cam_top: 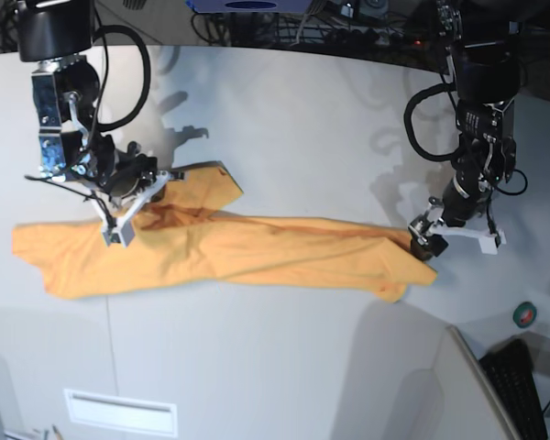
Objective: Layout the t-shirt on the table in an organized manner, then fold the t-shirt properly
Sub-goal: 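Regrasp the bunched shirt fabric with both grippers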
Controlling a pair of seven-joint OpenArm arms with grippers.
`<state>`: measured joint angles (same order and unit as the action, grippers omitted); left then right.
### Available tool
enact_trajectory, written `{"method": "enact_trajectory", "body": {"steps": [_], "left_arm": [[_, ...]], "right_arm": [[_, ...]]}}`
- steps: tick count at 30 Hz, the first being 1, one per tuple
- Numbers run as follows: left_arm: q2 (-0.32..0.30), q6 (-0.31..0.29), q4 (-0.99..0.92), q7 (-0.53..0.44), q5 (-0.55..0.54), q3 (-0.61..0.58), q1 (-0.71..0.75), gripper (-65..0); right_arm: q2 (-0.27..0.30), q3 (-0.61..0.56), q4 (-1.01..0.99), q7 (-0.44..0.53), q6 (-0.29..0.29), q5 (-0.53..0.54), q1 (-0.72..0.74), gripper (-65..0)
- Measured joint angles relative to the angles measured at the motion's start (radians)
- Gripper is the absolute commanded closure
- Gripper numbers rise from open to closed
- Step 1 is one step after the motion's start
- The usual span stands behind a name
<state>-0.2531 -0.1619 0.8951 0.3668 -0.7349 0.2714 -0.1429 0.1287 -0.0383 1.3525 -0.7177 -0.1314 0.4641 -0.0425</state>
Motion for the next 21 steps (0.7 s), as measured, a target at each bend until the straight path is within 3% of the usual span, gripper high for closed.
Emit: {"method": "enact_trajectory", "body": {"steps": [2, 7, 21], "left_arm": [[0.0, 0.0, -0.023, 0.006, 0.0, 0.0, -0.022, -54.5], [0.0, 0.0, -0.084, 0.004, -0.001, 0.0, -0.055, -34.6], [0.001, 0.004, -0.141, 0.017, 0.0, -0.01, -0.112, -32.6]], "right_arm": [[-0.001, 0.0, 0.0, 0.0, 0.0, 0.0, 0.0, 0.0], [-0.002, 0.0, 0.0, 0.002, 0.0, 0.0, 0.0, 0.0], [-0.002, 0.0, 0.0, 0.003, 0.0, 0.0, 0.0, 0.0]]}}
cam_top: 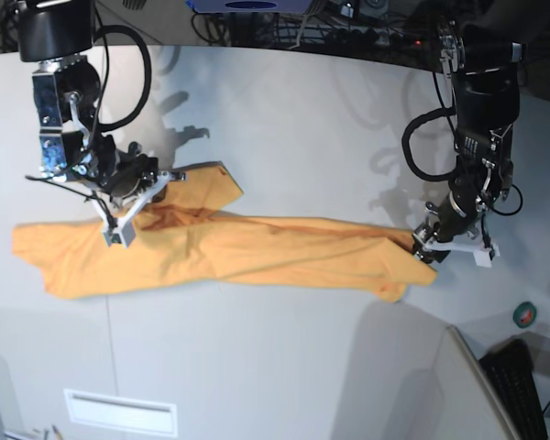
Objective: Layout the t-shirt on the table in an organized manner, then fold the t-shirt properly
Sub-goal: 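Regrasp the bunched shirt fabric with both grippers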
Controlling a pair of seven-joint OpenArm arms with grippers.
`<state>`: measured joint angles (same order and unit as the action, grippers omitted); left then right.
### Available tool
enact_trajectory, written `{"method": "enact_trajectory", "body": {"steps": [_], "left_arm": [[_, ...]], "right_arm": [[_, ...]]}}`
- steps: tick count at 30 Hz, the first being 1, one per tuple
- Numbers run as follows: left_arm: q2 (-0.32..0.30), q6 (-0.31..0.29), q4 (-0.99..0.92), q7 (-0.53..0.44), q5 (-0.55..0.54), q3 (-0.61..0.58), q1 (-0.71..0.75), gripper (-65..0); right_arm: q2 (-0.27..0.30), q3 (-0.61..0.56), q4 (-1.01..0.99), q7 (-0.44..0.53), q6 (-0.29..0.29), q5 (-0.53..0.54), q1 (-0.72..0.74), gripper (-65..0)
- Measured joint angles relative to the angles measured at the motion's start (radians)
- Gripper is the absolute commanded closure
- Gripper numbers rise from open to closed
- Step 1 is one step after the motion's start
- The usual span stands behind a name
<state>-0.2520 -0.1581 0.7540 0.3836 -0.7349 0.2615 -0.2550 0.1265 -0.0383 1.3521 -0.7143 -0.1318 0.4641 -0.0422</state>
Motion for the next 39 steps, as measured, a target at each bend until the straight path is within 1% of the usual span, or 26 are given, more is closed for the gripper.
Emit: {"method": "enact_trajectory", "body": {"steps": [11, 17, 21, 22, 24, 25, 27, 28, 34, 35, 36, 39], "left_arm": [[0.003, 0.001, -0.01, 0.002, 0.003, -0.002, -0.031, -32.4], [0.005, -0.006, -0.089, -0.011, -0.001, -0.001, -0.067, -32.4], [0.003, -0.006, -0.098, -0.01, 0.0, -0.001, -0.074, -31.8], [0.002, -0.006, -0.098, -0.01, 0.0, -0.001, -0.074, -29.3], [0.002, -0.002, -0.103, -0.01, 0.0, -0.006, -0.074, -21.1], [-0.001, 0.001, -0.103, -0.01, 0.0, -0.027, -0.073, -16.5], [0.0, 0.0, -0.104, -0.012, 0.0, -0.056, -0.072, -10.0], [0.003, -0.001, -0.104, -0.006, 0.0, -0.058, -0.072, -8.7], [0.0, 0.0, -0.104, -0.005, 0.0, -0.059, -0.072, -7.6], [-0.001, 0.0, -0.104, -0.005, 0.0, -0.059, -0.071, -5.4], [-0.002, 0.0, -0.104, -0.005, 0.001, -0.06, -0.071, -0.7], [-0.001, 0.0, -0.101, 0.0, 0.003, -0.06, -0.069, 0.0]], "right_arm": [[0.0, 0.0, 0.0, 0.0, 0.0, 0.0, 0.001, 0.0], [-0.001, 0.0, -0.001, 0.0, 0.0, 0.0, 0.006, 0.0], [0.0, 0.0, -0.001, 0.0, 0.0, 0.0, 0.005, 0.0], [-0.001, 0.0, -0.001, 0.0, 0.0, 0.0, 0.005, 0.0], [0.0, 0.0, -0.001, 0.0, 0.0, 0.0, 0.005, 0.0], [0.0, 0.0, -0.001, 0.0, 0.0, 0.0, 0.005, 0.0], [-0.001, 0.0, -0.001, 0.0, 0.0, 0.0, 0.006, 0.0], [-0.001, 0.0, -0.001, 0.0, 0.0, 0.0, 0.006, 0.0], [0.0, 0.0, -0.001, 0.0, 0.0, 0.0, 0.006, 0.0], [0.0, 0.0, -0.001, 0.0, 0.0, 0.0, 0.006, 0.0], [0.0, 0.0, -0.001, 0.0, 0.0, 0.0, 0.006, 0.0], [0.0, 0.0, -0.001, 0.0, 0.0, 0.0, 0.006, 0.0]]}}
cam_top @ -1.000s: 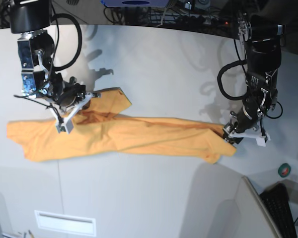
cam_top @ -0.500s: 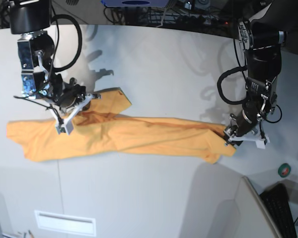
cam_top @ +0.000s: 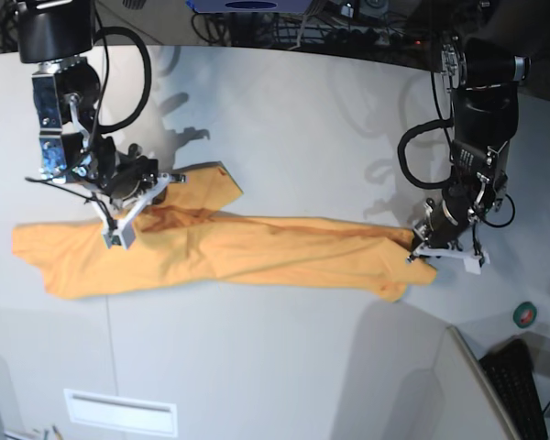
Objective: Layout the t-shirt on the table in an organized manner, then fold the t-shirt properly
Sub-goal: 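Regrasp the bunched shirt fabric with both grippers, then lift the shirt with both grippers and swing it out flat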
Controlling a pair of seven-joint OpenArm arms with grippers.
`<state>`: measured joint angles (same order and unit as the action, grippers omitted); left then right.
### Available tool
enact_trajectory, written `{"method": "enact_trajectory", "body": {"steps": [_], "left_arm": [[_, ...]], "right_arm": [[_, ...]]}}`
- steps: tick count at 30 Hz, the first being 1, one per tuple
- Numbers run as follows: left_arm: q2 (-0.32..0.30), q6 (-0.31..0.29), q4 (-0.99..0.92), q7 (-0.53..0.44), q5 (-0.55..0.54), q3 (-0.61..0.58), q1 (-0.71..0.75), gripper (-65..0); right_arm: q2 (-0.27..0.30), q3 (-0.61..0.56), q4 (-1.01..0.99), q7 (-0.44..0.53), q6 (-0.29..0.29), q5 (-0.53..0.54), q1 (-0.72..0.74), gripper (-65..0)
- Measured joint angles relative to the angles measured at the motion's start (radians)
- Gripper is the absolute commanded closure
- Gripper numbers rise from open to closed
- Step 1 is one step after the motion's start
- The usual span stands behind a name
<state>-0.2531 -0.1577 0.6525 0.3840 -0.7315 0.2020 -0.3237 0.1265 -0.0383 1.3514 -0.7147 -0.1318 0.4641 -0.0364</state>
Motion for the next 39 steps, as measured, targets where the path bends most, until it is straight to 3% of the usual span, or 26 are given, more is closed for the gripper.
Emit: {"method": "enact_trajectory", "body": {"steps": [3, 9, 14, 17, 20, 27, 36, 39], "left_arm": [[-0.001, 0.004, 0.062, 0.019, 0.003, -0.01, 0.02, 0.0], [-0.02, 0.011, 0.299, 0.161, -0.004, 0.004, 0.09, 0.0], [-0.009, 0.004, 0.447, 0.329, -0.003, 0.116, 0.109, 0.0], [-0.011, 0.009, 0.525, 0.409, 0.0, 0.182, 0.114, 0.0], [-0.011, 0.008, 0.61, 0.464, -0.001, 0.211, 0.11, 0.0], [0.016, 0.008, 0.682, 0.526, 0.0, 0.22, 0.111, 0.0], [0.07, 0.004, 0.749, 0.541, 0.006, 0.21, 0.097, 0.0], [0.085, 0.011, 0.738, 0.548, 0.018, 0.212, 0.043, 0.0]], "right_arm": [[0.001, 0.0, 0.002, -0.003, 0.0, -0.001, -0.001, 0.0], [0.031, 0.002, 0.079, -0.01, 0.002, -0.009, -0.034, 0.0], [0.048, -0.001, 0.216, -0.013, -0.002, -0.004, -0.082, 0.0], [0.066, 0.007, 0.305, -0.075, 0.001, -0.011, -0.109, 0.0], [0.063, 0.104, 0.403, -0.145, -0.006, 0.002, -0.131, 0.0], [0.073, 0.232, 0.533, -0.288, -0.006, 0.0, -0.124, 0.0], [0.145, 0.271, 0.558, -0.3, -0.007, 0.005, -0.124, 0.0], [0.175, 0.268, 0.549, -0.319, -0.01, 0.008, -0.037, 0.0]]}}
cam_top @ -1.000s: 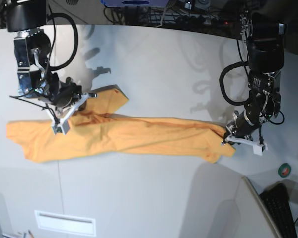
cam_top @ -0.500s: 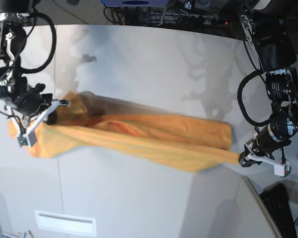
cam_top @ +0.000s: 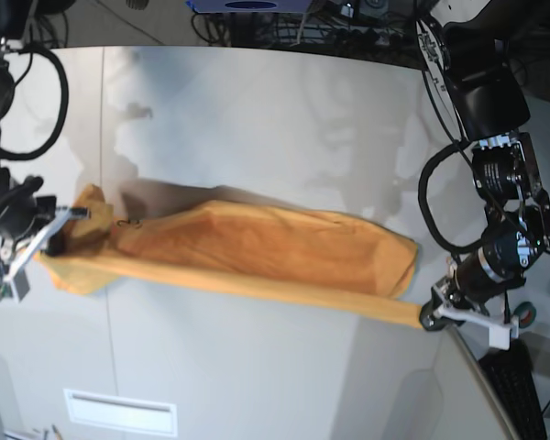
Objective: Layout the t-shirt on the table in an organized manner, then fold the t-shirt properly
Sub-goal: 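Lift the shirt with both grippers and swing it out flat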
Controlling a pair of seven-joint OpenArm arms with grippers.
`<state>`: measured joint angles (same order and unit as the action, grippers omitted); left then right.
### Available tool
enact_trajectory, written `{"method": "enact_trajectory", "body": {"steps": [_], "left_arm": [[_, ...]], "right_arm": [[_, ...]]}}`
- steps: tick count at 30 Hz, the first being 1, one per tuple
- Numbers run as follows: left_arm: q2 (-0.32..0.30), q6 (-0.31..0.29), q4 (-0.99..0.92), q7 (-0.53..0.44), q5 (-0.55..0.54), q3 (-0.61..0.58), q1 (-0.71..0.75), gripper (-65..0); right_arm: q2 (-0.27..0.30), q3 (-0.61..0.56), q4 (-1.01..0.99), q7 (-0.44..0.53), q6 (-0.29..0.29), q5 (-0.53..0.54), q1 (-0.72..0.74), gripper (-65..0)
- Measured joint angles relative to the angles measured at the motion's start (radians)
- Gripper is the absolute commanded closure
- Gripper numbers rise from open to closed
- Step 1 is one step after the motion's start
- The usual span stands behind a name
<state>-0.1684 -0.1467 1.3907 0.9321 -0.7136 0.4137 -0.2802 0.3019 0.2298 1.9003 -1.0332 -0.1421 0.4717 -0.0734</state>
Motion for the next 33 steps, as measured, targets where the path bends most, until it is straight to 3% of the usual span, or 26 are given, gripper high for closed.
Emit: {"method": "enact_trajectory", "body": {"steps": [3, 7, 11, 14, 17, 23, 26, 28, 30, 33], "left_arm": [[-0.001, 0.003, -0.03, -0.004, -0.008, -0.072, -0.117, 0.0], [-0.001, 0.066, -0.095, -0.016, -0.022, -0.143, -0.245, 0.0], [0.005, 0.071, -0.195, -0.013, -0.019, -0.184, -0.359, 0.0], [0.022, 0.07, -0.27, -0.102, -0.021, -0.214, -0.47, 0.0], [0.034, 0.063, -0.367, -0.169, -0.035, -0.267, -0.592, 0.0], [0.072, 0.069, -0.442, -0.196, -0.035, -0.297, -0.765, 0.0], [0.087, 0.066, -0.31, -0.209, -0.046, -0.298, -0.731, 0.0], [0.085, 0.056, -0.194, -0.226, -0.055, -0.299, -0.641, 0.0], [0.073, 0.07, -0.103, -0.214, -0.042, -0.307, -0.5, 0.0], [0.052, 0.079, -0.005, -0.118, -0.021, -0.302, -0.286, 0.0]], "right_arm": [[0.057, 0.0, -0.044, 0.016, -0.003, -0.002, 0.109, 0.0], [0.106, -0.001, -0.138, 0.01, -0.006, 0.001, 0.218, 0.0], [0.143, -0.001, -0.236, 0.018, -0.011, 0.01, 0.353, 0.0], [0.179, -0.005, -0.307, 0.029, -0.016, 0.018, 0.468, 0.0], [0.216, -0.005, -0.366, 0.102, -0.017, 0.016, 0.57, 0.0], [0.295, -0.004, -0.36, 0.159, -0.021, 0.018, 0.748, 0.0], [0.327, 0.016, -0.288, 0.146, -0.014, 0.008, 0.734, 0.0], [0.324, 0.064, -0.222, 0.154, -0.006, 0.004, 0.636, 0.0], [0.301, 0.105, -0.169, 0.142, -0.013, 0.011, 0.487, 0.0], [0.233, 0.137, -0.142, 0.13, -0.012, 0.006, 0.304, 0.0]]}}
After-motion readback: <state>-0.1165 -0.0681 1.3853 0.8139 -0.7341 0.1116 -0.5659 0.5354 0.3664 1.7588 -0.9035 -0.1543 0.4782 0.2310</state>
